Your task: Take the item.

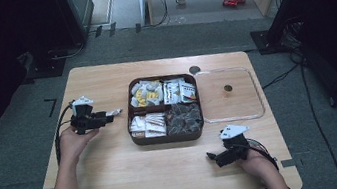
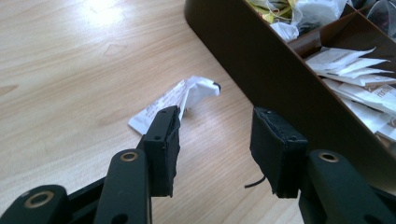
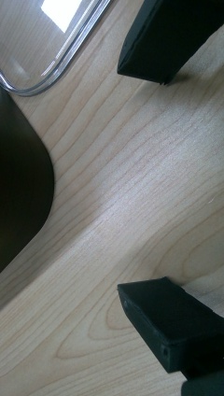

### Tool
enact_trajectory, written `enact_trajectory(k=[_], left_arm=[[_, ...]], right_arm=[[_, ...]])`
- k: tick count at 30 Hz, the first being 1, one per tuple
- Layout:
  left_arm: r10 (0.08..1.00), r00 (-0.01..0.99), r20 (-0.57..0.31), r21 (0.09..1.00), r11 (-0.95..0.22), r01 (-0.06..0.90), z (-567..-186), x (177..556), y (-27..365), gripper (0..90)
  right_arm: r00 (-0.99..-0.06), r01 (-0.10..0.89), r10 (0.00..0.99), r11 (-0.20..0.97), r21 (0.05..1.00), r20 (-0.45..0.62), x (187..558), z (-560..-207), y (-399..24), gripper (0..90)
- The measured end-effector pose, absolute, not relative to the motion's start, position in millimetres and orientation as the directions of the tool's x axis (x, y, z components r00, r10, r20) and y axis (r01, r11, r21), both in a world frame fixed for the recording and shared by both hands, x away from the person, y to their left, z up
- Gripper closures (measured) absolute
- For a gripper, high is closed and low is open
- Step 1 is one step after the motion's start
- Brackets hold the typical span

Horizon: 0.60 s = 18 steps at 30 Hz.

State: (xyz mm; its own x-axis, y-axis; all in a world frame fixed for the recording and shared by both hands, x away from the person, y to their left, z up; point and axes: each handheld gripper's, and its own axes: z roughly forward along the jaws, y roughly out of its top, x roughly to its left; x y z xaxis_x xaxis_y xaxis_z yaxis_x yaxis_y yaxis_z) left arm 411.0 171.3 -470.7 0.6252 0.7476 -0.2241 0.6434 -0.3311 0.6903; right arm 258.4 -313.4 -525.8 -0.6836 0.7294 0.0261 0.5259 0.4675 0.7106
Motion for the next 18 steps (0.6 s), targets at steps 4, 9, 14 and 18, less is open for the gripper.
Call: enact_trajectory(k=[4,9,14,18], left_arm=[[0.751,0.621,-0.225,0.698,-0.321,0.64,-471,407,178,51.4],[0.757,0.617,-0.216,0.707,-0.315,0.633,-476,401,188,50.5],[0.765,0.613,-0.199,0.713,-0.316,0.626,-478,397,197,49.8],[0.772,0.609,-0.181,0.712,-0.324,0.623,-481,393,205,48.9]], right_arm=[[-0.685,0.525,0.728,0.468,0.711,0.026,259,-526,-313,0.0],[-0.686,0.524,0.727,0.47,0.71,0.025,260,-526,-313,0.0],[-0.686,0.525,0.727,0.467,0.711,0.029,260,-526,-313,0.0],[-0.686,0.526,0.727,0.466,0.711,0.032,261,-526,-314,0.0]])
